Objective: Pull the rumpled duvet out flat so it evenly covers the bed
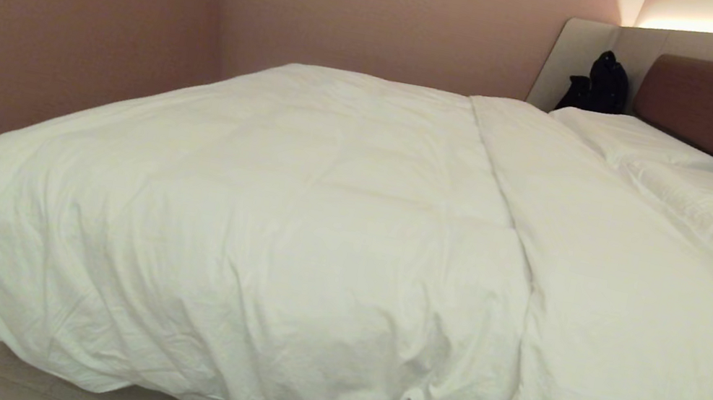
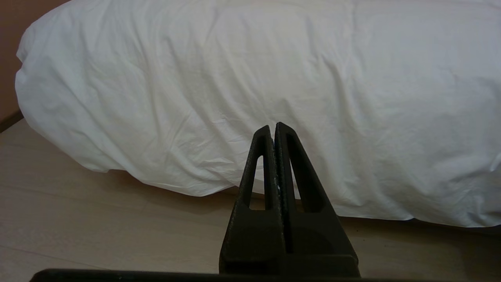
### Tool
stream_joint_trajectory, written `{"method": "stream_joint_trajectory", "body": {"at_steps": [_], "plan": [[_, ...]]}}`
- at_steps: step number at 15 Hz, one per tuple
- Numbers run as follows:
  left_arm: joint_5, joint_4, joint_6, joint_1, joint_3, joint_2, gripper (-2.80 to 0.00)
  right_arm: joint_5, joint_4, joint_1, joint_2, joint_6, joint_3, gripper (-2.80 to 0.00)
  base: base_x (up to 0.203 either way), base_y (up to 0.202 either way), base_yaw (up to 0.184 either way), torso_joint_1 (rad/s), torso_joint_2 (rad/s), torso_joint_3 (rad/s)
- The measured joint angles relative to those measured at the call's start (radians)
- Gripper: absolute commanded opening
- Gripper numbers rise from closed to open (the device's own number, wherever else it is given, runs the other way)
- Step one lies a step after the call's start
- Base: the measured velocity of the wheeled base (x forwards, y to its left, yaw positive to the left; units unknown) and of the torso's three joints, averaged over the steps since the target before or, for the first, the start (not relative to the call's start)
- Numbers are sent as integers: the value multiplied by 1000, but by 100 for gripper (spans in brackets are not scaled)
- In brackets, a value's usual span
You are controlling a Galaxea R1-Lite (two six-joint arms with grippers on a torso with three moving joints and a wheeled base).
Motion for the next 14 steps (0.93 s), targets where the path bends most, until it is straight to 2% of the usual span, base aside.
{"method": "stream_joint_trajectory", "body": {"at_steps": [3, 7, 11, 14], "plan": [[0, 0, 0, 0, 0, 0, -280, -19, 5, 5, -187, 0, -92, -280, 0, 0, 0, 0, 0, 0], [0, 0, 0, 0, 0, 0, -280, -33, 65, 25, -460, 21, -303, -280, 0, 0, 0, 0, 0, 0], [0, 0, 0, 0, 0, 0, -280, -27, 194, 85, -695, 104, -565, -280, 0, 0, 0, 0, 0, 0], [0, 0, 0, 0, 0, 0, -280, -19, 340, 190, -778, 208, -720, -280, 0, 0, 0, 0, 0, 0]]}}
